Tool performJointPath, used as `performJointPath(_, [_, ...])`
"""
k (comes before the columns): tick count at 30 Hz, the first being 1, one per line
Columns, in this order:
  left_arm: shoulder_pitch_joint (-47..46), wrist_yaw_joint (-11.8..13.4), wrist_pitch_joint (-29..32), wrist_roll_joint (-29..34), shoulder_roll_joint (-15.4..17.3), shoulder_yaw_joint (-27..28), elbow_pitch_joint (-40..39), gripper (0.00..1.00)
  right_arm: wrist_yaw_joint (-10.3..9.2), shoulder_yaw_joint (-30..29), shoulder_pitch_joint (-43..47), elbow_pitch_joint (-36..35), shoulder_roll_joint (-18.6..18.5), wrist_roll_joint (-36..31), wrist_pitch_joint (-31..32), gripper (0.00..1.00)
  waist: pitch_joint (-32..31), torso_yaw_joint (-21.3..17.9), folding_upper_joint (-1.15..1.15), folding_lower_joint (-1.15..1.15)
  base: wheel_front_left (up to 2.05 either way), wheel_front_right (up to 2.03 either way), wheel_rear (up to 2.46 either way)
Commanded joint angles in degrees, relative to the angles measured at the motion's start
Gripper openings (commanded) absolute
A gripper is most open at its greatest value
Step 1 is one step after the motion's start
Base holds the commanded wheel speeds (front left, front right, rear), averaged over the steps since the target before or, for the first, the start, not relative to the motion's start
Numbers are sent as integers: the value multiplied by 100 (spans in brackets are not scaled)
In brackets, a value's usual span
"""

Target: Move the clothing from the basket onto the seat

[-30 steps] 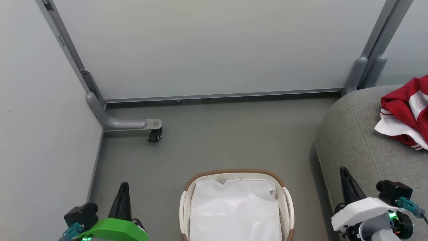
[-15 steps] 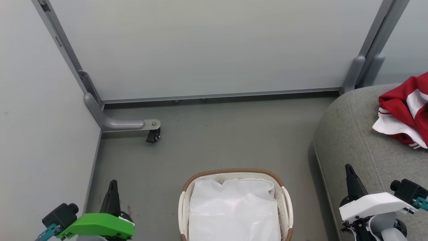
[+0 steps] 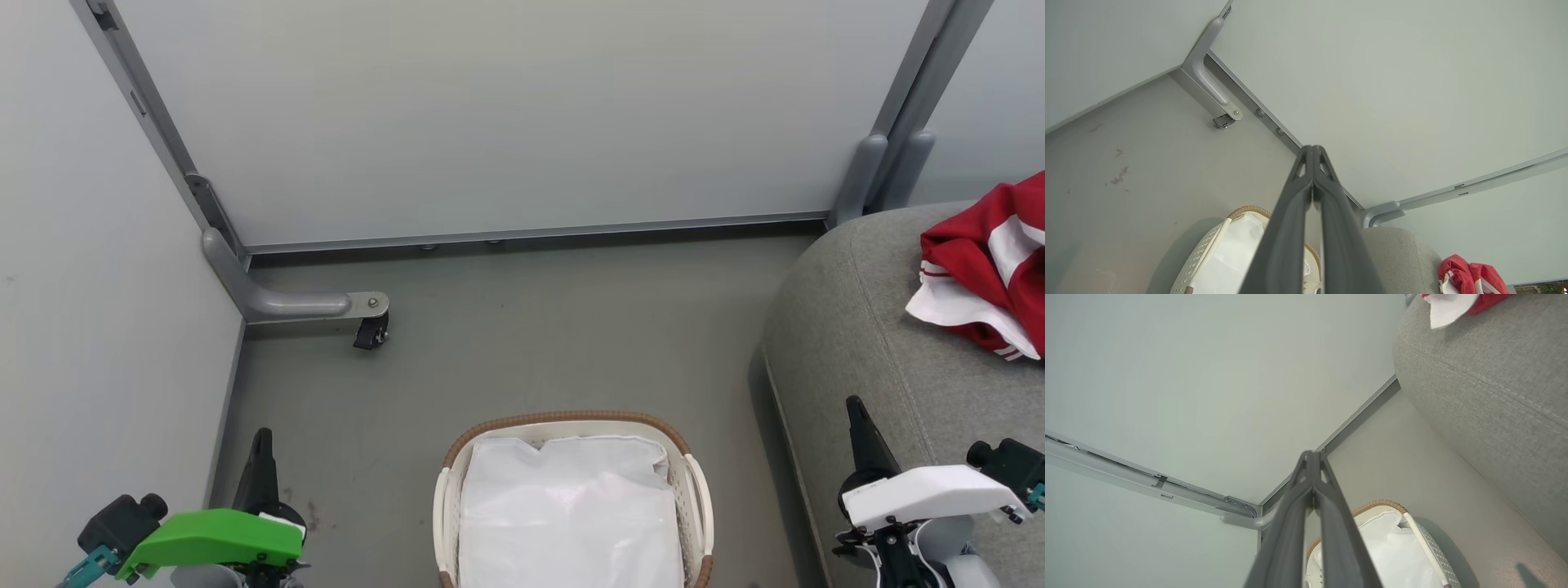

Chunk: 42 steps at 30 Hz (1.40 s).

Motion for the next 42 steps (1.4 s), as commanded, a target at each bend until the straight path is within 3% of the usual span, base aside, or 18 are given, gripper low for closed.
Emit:
performJointPath(1, [-166,-27,51,-170,14,50,-85,0,-3,-23,-96,-95,-40,189,47,0,1,-3,0,0,0,0,0])
performJointPath(42, [-277,-62,672,-2221,19,480,-358,0,-4,-124,-108,-362,-61,2500,664,0,11,-100,0,0,0,0,0])
